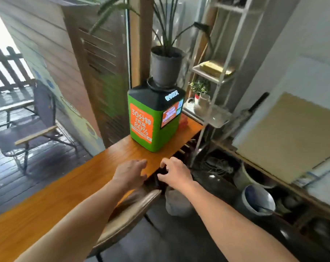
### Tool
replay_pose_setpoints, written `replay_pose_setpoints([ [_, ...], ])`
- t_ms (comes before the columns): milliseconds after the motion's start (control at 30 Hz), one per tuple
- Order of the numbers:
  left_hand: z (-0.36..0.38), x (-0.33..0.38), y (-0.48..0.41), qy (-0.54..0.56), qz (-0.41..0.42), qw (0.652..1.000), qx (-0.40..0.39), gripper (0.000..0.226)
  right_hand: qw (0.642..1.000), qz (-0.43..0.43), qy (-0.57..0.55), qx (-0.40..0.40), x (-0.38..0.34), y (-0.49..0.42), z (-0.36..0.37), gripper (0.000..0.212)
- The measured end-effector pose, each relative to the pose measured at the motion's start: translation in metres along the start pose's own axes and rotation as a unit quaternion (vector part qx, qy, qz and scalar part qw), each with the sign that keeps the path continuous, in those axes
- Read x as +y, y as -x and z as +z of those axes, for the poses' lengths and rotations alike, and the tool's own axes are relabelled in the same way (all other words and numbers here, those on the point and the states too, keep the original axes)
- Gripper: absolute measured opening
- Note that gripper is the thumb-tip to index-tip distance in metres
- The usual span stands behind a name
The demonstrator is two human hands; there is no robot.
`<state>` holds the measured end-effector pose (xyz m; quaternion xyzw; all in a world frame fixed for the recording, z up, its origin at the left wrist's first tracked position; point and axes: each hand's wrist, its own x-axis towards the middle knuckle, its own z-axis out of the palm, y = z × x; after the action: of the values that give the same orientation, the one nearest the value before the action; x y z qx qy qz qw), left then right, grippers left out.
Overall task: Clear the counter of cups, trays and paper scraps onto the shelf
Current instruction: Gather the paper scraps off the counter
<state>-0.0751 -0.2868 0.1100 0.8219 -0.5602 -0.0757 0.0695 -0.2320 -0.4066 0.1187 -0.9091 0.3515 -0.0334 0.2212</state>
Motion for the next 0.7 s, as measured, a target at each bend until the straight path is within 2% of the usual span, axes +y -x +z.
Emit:
replay_pose_setpoints([
  [200,0.019,0.086,-0.047,0.005,0.085,0.996,-0.019,0.030,0.995,0.098,-0.016,0.023,0.088,0.028,-0.023,0.027],
  [333,0.036,0.125,-0.074,0.005,0.131,0.989,-0.064,0.027,0.987,0.155,-0.027,0.033,0.123,0.033,-0.018,0.026],
  [500,0.071,0.144,-0.117,0.009,0.147,0.982,-0.120,0.025,0.979,0.199,-0.039,0.033,0.152,0.018,0.001,0.023],
  [700,0.128,0.139,-0.166,0.035,0.142,0.975,-0.170,0.041,0.967,0.249,-0.048,0.006,0.188,-0.019,0.036,0.025],
])
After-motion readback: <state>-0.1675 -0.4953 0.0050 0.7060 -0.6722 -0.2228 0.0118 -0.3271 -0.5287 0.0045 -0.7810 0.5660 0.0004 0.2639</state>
